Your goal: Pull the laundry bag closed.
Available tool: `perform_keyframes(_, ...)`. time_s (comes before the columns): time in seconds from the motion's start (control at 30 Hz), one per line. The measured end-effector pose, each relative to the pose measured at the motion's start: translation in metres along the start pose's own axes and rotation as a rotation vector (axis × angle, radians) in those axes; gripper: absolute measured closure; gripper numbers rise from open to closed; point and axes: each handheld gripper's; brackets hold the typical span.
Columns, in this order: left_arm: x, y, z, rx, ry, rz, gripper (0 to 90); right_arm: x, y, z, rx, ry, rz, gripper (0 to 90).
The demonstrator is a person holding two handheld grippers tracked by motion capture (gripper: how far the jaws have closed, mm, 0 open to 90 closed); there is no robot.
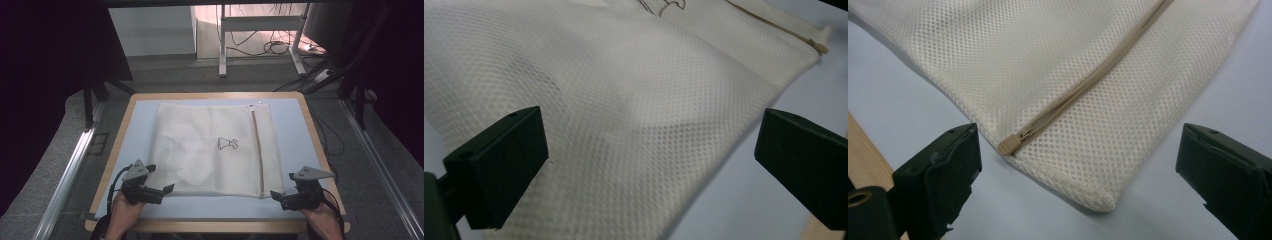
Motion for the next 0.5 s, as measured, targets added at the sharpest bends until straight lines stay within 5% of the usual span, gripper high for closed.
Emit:
perform_keyframes(0.3,0.006,-0.012,0.002,-0.041,-0.053,0.006,0.0,0.000,0.004,0.003,0.002,0.055,0.005,4.5)
perform_keyframes(0.5,0.004,-0.013,0.002,-0.041,-0.044,-0.001,0.0,0.000,0.004,0.003,0.000,0.066,-0.003,4.4)
Point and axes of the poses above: each handheld gripper's, and its own axes: y roughly backward along the jaws, z roughly out of its underside, x roughly to its right, and after that the axes turned 15 degrees about x, right-handed
